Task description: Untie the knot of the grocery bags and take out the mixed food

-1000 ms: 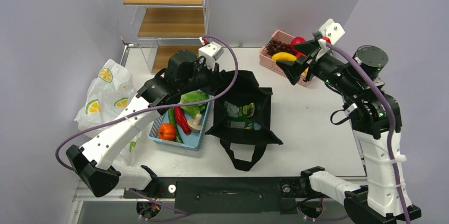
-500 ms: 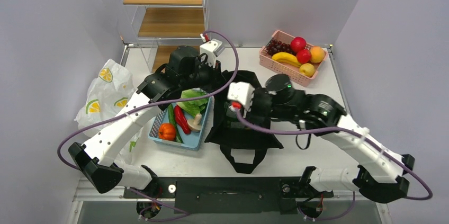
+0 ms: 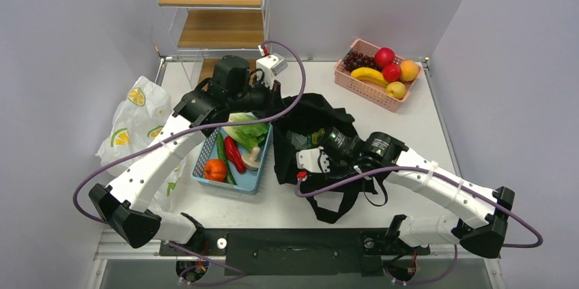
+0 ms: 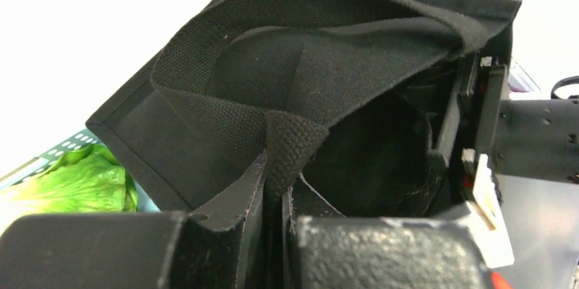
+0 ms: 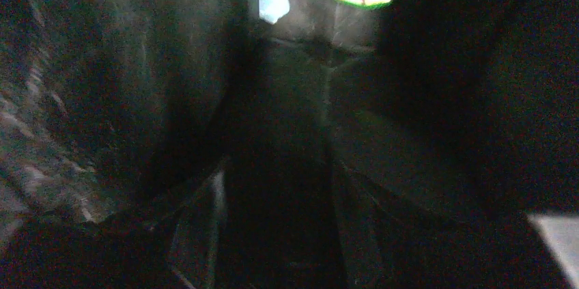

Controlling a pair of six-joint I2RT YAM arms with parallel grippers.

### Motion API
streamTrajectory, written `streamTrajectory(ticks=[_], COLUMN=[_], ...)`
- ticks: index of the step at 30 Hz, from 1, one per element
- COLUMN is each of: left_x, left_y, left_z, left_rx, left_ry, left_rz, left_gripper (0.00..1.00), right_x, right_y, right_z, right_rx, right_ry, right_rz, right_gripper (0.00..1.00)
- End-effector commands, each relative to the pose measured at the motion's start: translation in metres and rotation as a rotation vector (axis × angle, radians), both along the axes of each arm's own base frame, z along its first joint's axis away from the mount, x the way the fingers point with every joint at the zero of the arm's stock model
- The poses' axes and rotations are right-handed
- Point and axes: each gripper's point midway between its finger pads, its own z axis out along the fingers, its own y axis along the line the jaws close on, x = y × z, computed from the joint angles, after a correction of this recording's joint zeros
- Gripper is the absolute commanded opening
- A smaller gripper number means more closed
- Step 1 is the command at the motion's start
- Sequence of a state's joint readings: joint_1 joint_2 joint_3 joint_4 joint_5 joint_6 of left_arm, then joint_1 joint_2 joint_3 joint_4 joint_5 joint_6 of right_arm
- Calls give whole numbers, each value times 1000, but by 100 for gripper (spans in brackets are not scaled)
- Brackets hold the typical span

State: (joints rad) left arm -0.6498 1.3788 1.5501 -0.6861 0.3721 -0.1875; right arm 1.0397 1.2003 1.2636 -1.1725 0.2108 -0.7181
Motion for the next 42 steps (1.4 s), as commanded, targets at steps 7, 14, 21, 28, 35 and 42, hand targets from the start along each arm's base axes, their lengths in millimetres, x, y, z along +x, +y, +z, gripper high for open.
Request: streamTrajectory(ticks=[7, 14, 21, 28, 35, 42], left_x=[-8, -9, -17, -11, 1, 1], left_y=[-2, -6, -16, -21, -22, -27], left_z=[42, 43, 27, 11, 0, -16], left_rx=[-111, -125, -105, -93, -66, -65], left_ry=[-113, -110, -45, 45, 51, 107], left_rz=[-146, -175, -308, -368, -377, -403], left_gripper=[0, 0, 0, 0, 0, 0], right_x=[30, 44, 72, 89, 98, 119], right_y=[-6, 4, 29, 53, 45, 37], right_z=[-5, -18, -37, -67, -113, -162], right_rx=[148, 152, 227, 203, 107, 18], right_ry=[158, 187, 161, 188, 258, 273], right_rz=[-278, -405, -395, -264, -244, -304], right_gripper=[58, 62, 70, 77, 77, 77])
